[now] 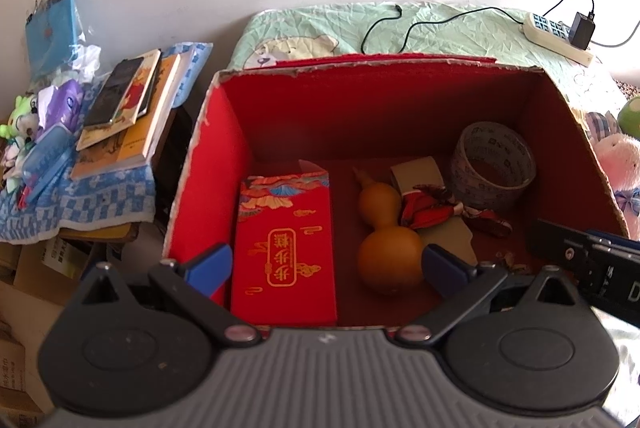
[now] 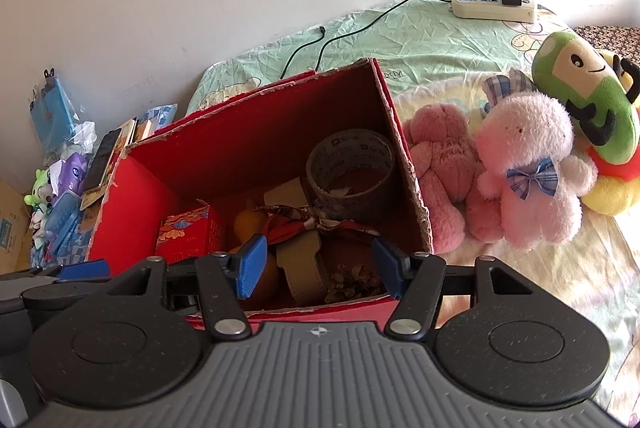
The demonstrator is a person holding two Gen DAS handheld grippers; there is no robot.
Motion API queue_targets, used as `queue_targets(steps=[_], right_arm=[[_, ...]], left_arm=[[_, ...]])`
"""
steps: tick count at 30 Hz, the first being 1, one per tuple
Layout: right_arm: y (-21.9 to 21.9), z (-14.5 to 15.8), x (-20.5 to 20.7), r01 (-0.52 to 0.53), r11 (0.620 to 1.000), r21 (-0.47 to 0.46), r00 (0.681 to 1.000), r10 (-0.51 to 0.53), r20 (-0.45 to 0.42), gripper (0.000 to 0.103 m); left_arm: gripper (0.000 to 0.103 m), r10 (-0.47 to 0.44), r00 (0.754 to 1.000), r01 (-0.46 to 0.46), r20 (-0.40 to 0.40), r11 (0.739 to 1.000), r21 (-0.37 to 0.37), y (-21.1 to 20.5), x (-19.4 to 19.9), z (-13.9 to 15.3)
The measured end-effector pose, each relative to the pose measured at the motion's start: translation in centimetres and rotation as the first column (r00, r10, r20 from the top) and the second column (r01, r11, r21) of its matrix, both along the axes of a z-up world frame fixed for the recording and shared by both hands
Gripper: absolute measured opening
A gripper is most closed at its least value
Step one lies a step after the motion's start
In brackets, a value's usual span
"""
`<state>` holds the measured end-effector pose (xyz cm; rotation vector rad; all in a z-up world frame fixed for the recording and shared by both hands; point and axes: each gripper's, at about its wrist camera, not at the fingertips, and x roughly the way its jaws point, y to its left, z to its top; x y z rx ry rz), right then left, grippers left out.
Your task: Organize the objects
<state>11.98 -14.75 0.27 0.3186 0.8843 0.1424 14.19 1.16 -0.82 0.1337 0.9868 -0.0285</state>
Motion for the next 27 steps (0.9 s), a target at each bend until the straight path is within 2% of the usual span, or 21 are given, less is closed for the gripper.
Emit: queue_targets(steps=[24, 27], right_arm=[[0.11, -0.16, -0.11, -0.004, 1.000, -0.022, 1.000, 0.004, 0.006, 0.061], [0.04, -0.11, 0.05, 0.000, 1.000, -0.008, 1.000, 0.000, -0.001, 0.063]], left_arm=[[0.101, 0.003, 1.000, -0.003, 0.004, 1.000, 0.028, -0.22, 0.41, -0.05], [0.101, 0.004, 1.000, -0.004, 0.002, 0.999, 0.034, -0.13, 0.45, -0.14]])
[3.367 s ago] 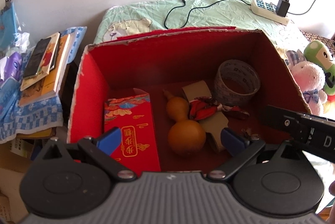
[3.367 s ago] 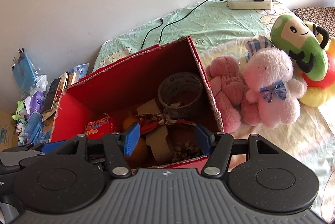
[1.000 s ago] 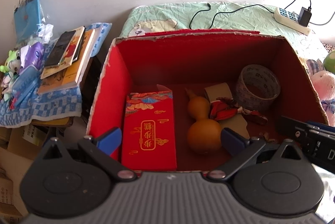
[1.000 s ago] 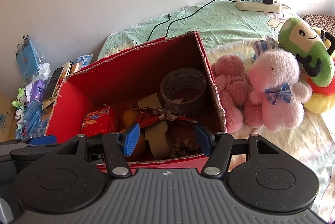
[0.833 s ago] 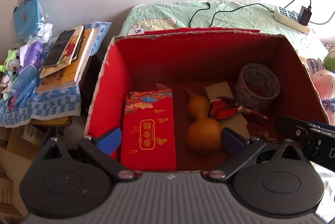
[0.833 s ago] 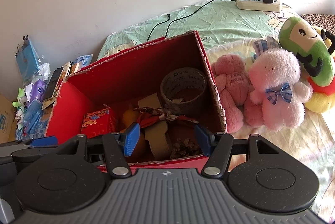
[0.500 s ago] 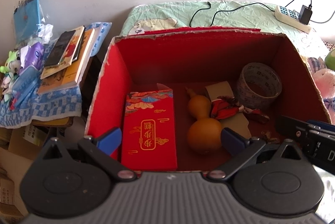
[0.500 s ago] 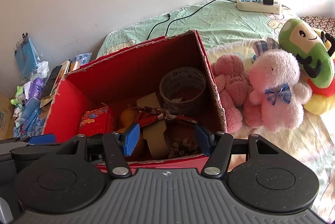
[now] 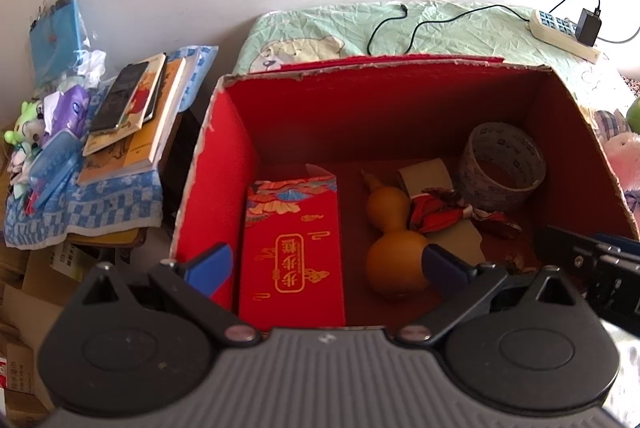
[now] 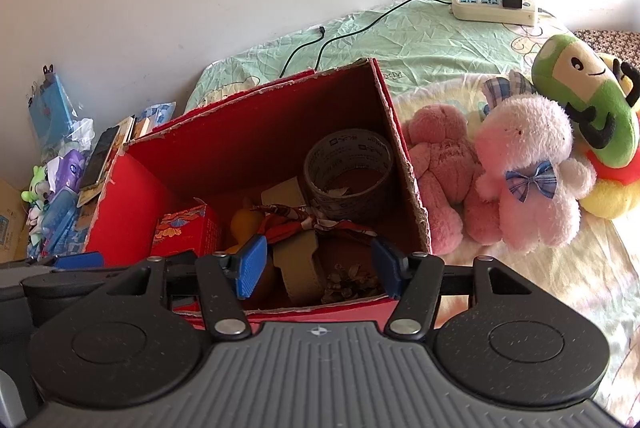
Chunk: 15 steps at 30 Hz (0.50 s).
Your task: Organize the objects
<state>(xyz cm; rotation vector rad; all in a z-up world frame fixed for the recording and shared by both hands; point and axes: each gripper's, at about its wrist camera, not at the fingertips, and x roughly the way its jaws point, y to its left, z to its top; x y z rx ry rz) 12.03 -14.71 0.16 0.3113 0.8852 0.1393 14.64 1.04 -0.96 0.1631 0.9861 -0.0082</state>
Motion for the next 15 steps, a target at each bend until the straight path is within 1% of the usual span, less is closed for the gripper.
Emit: queue_targets(steps=[2, 10, 13, 15], right_arm=[[-0.07, 0.03, 0.09, 0.002, 1.000, 0.013, 1.000, -0.002, -0.004, 0.063], [-0.35, 0.00, -0.11, 0.013, 1.000, -0.003, 1.000, -0.013, 0.002, 0.060], [-0.49, 0.02, -0.19, 0.021, 1.000, 0.010, 1.000, -0.021, 0.004, 0.060], [-0.27, 0.08, -0.11, 0.018, 1.000, 0.002, 1.000, -0.018, 0.003, 0.061]], left_arm=[[0.101, -0.003, 1.000, 0.003, -0.003, 1.000, 0.002, 0.00, 0.06, 0.00], [0.101, -0.013, 1.000, 0.013, 0.005, 1.000, 0.005, -0.27, 0.29, 0.12], [0.101, -0.021, 1.000, 0.021, 0.005, 1.000, 0.005, -0.42, 0.16, 0.09], [0.101, -0.021, 1.000, 0.021, 0.005, 1.000, 0.004, -0.46, 0.11, 0.11]])
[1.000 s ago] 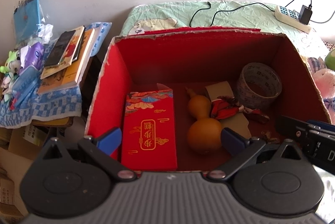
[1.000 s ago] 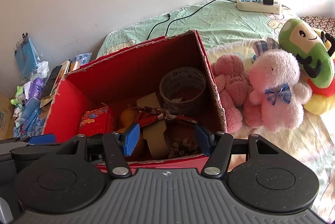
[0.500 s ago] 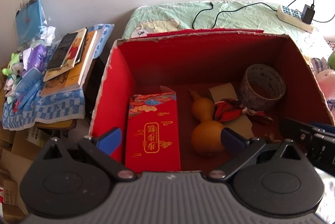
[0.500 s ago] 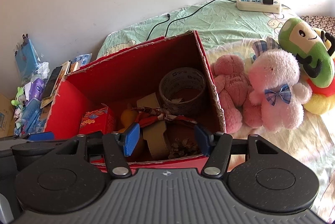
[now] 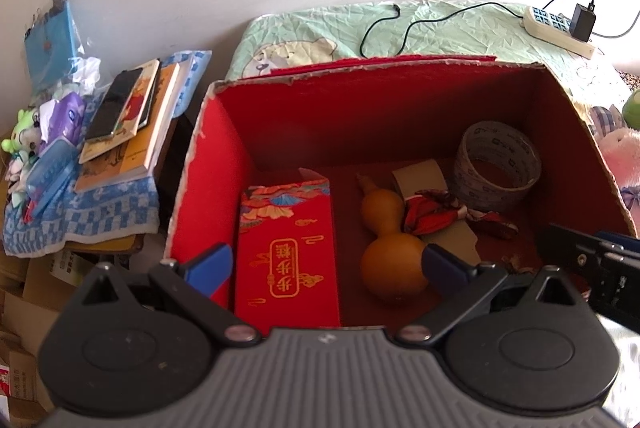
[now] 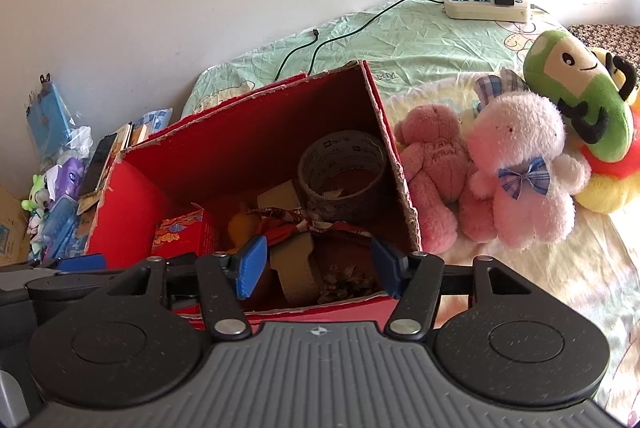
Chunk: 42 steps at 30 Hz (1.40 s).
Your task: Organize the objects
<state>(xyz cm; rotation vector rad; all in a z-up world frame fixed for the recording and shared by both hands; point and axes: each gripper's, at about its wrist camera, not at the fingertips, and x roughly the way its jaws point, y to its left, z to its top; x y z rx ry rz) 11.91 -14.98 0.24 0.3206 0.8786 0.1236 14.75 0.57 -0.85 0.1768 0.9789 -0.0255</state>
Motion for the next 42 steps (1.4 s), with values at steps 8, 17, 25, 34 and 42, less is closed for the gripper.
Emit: queue_targets(steps=[8, 17, 25, 34, 42], right_arm=[[0.1, -0.1, -0.1, -0.005, 1.000, -0.013, 1.000, 0.005, 0.007, 0.061], [1.0, 1.5, -0.2, -0.025, 0.997, -0.075, 0.996, 0.031, 0.078, 0.061], [1.2, 1.8, 0.0, -0.024, 0.996, -0.081, 0.996, 0.031, 0.082, 0.061], [2.0, 1.9, 0.1, -0.027, 0.996, -0.083, 0.998, 0.032, 0.062, 0.061], [1.7, 1.7, 0.1, -0.002, 0.996, -0.090, 0.999, 0.006, 0.041, 0.060]], left_arm=[[0.101, 0.002, 1.000, -0.002, -0.004, 1.000, -0.005, 0.2, -0.4, 0.0], [0.101, 0.020, 1.000, -0.020, 0.022, 1.000, 0.004, 0.7, -0.4, 1.3], [0.101, 0.019, 1.000, -0.019, 0.002, 1.000, -0.001, 1.1, 0.0, 1.7], [0.101, 0.007, 0.999, -0.008, -0.042, 1.000, -0.023, 1.5, 0.3, 1.6], [0.101, -0.011, 0.998, 0.008, -0.064, 0.999, -0.034, 1.2, 0.6, 1.4]])
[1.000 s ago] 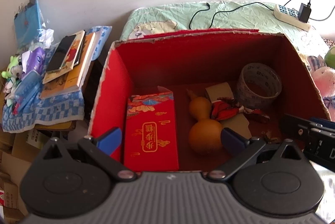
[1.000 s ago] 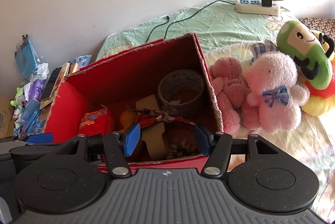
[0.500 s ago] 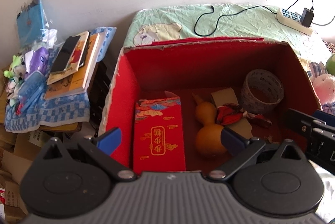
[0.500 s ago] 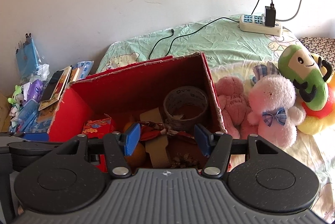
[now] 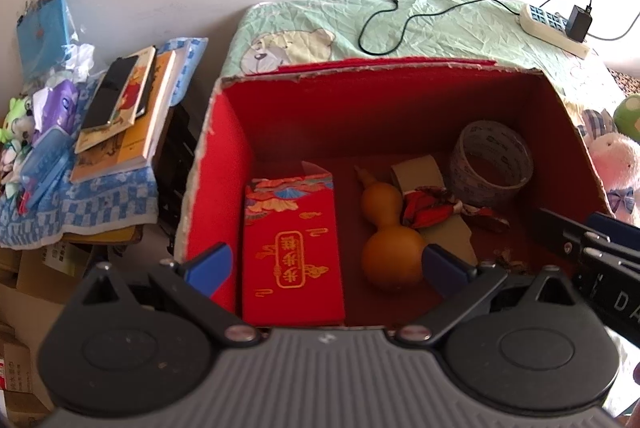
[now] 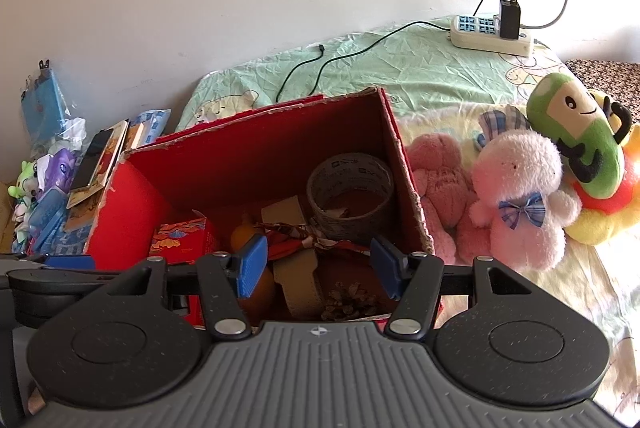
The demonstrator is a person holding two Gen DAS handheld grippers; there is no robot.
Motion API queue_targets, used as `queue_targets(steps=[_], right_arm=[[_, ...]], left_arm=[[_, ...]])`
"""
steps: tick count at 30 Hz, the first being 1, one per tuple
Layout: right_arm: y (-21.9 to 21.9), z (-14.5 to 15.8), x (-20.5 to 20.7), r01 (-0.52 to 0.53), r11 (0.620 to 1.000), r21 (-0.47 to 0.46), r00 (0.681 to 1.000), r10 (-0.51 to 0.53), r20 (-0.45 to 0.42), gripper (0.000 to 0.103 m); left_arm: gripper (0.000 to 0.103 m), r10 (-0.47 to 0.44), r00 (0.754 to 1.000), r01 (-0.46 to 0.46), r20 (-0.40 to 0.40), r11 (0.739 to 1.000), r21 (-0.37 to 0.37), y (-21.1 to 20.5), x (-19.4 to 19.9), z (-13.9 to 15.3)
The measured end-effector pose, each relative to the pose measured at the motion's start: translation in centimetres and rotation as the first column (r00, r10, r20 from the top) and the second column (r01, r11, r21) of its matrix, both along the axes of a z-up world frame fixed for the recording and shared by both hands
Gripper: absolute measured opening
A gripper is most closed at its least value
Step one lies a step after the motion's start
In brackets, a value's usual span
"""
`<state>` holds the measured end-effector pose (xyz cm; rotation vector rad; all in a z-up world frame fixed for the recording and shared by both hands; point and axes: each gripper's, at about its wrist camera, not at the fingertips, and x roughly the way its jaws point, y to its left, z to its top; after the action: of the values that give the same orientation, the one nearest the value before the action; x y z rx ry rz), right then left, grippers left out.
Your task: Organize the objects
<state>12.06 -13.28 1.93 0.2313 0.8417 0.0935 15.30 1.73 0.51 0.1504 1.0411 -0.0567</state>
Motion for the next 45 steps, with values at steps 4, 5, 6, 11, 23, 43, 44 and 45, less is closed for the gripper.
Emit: queue_targets(steps=[4, 5, 6, 11, 23, 43, 44, 45], right_arm=[[-0.3, -0.2, 0.0, 0.014, 1.000, -0.001, 1.000, -0.014, -0.008, 0.060], [-0.3, -0.2, 0.1, 0.015, 1.000, 0.001, 1.000, -0.015, -0.010, 0.060], [-0.4, -0.3, 0.1, 0.018, 1.000, -0.001, 1.000, -0.018, -0.012, 0.060], [-0.5, -0.4, 0.3, 0.023, 1.000, -0.001, 1.000, -0.023, -0.018, 0.060], [-0.1, -0.7, 1.1, 0.003, 1.000, -0.005, 0.999, -0.003, -0.033, 0.060], [0.2, -1.1, 2.1, -0.018, 1.000, -0.004, 0.999, 0.017, -0.042, 0.060], [0.3, -1.1, 2.2, -0.018, 1.000, -0.005, 0.999, 0.018, -0.042, 0.060], [0.2, -1.1, 2.3, -0.019, 1.000, -0.004, 0.999, 0.018, -0.043, 0.060]], left_arm=[[0.101, -0.008, 1.000, 0.008, -0.011, 1.000, -0.004, -0.4, 0.2, -0.4], [0.101, -0.011, 1.000, 0.011, -0.012, 1.000, -0.004, -0.5, 0.3, -0.5], [0.101, -0.013, 1.000, 0.013, -0.012, 1.000, -0.002, -0.6, 0.3, -0.6], [0.101, -0.015, 1.000, 0.015, -0.013, 1.000, 0.003, -0.8, 0.6, -0.9], [0.101, -0.002, 1.000, 0.002, -0.023, 1.000, 0.002, -0.4, 1.2, -1.5], [0.100, 0.010, 1.000, -0.010, -0.021, 1.000, -0.016, -0.1, 2.1, -2.0], [0.099, 0.010, 1.000, -0.010, -0.020, 1.000, -0.016, -0.1, 2.1, -2.0], [0.099, 0.010, 1.000, -0.010, -0.019, 1.000, -0.015, -0.1, 2.1, -2.0]])
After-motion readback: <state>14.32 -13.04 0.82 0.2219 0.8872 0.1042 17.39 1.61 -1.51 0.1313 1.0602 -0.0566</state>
